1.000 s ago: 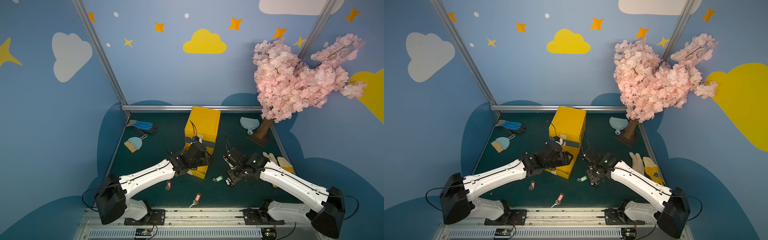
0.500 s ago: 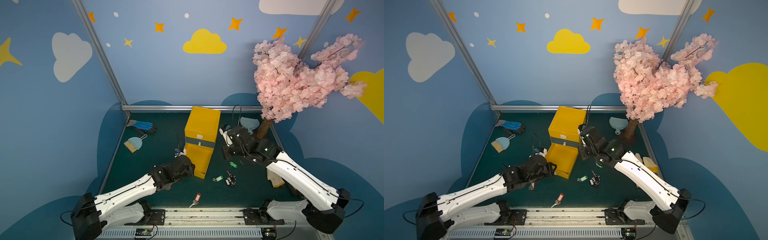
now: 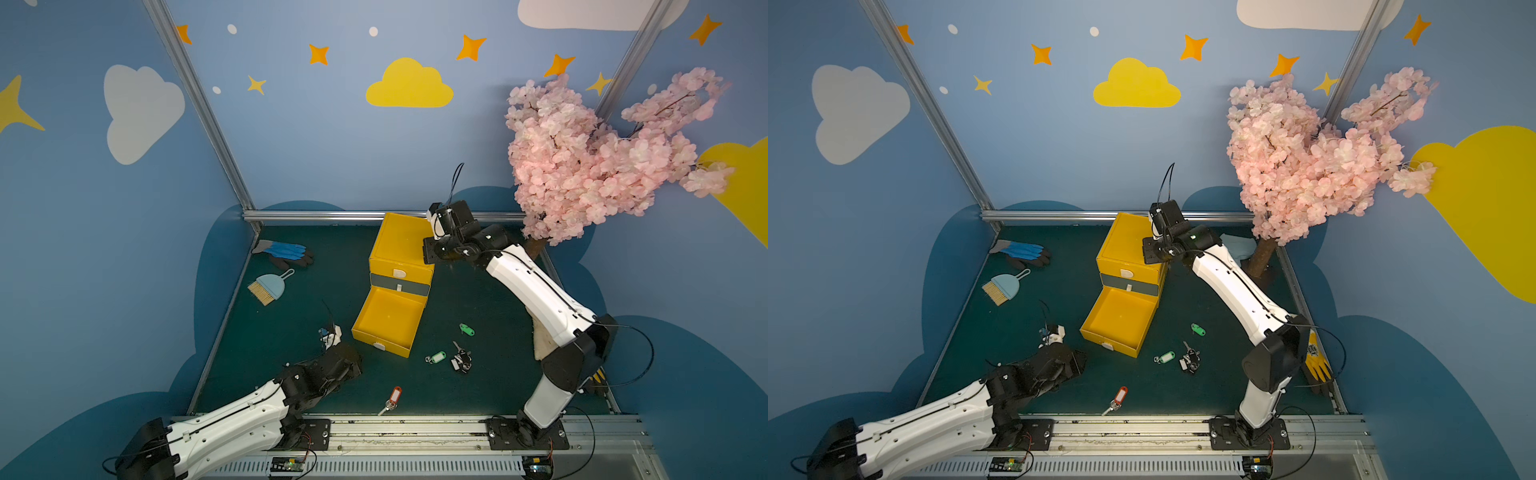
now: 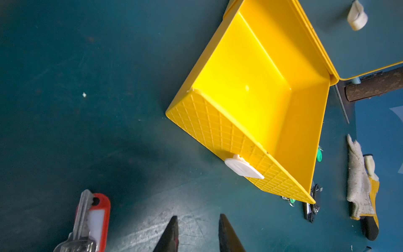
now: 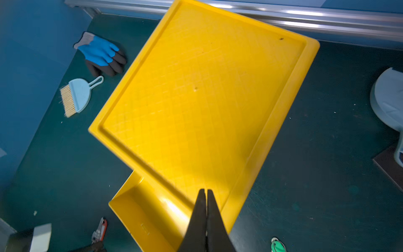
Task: Take the keys out of the drawer
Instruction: Close the drawer in the storage box.
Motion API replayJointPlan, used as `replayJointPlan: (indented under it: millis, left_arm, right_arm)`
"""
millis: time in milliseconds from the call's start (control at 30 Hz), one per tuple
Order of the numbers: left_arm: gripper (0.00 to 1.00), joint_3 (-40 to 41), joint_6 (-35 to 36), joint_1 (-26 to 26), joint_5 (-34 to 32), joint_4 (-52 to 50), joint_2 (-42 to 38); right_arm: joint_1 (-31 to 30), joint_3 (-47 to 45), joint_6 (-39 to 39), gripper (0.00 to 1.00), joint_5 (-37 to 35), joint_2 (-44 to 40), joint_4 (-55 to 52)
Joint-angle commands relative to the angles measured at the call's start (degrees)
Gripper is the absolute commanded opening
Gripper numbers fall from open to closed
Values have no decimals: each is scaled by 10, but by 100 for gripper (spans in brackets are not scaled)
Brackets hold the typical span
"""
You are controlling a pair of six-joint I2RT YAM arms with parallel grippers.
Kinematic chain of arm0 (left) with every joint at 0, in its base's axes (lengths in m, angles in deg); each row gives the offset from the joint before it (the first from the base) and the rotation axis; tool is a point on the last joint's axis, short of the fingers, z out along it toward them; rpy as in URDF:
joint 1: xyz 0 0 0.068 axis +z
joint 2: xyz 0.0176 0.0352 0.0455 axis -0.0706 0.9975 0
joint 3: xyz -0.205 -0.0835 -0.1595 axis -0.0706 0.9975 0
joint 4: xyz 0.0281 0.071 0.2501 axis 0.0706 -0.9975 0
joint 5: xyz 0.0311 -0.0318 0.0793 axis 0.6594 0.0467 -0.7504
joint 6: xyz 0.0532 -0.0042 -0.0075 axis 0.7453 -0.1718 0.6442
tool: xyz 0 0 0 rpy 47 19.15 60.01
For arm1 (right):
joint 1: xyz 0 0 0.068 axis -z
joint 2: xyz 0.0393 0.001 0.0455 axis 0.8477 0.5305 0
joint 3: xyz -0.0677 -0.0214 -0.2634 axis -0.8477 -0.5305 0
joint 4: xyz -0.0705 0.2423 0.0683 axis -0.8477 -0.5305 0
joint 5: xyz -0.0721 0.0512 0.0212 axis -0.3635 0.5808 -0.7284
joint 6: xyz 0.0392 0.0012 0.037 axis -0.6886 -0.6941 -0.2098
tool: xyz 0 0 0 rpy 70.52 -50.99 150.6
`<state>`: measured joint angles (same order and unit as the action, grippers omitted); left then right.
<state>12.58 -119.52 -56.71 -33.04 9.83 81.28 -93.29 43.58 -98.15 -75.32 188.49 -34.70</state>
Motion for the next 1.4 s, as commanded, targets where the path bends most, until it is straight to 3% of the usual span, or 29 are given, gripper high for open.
replayJointPlan:
  millis: [0,367,600,1000,1367]
  left_arm:
    - [33,8,-24,0,-31,16,-15]
    - [34,76,-108,0,-73,-62,-168]
    - [34,118,-129,0,-77,-35,-195]
    - [34,119,-125,0,-59,71,-103]
    - [33,65,-109,8,-26,245,86]
  right_arm:
    - [23,35,-27,6,33,28,-46]
    - [61,87,-46,6,172,123,-69]
    - [60,103,-71,5,212,142,-107]
    - [51,95,-68,4,217,123,-144]
    - [50,69,-63,4,216,100,-144]
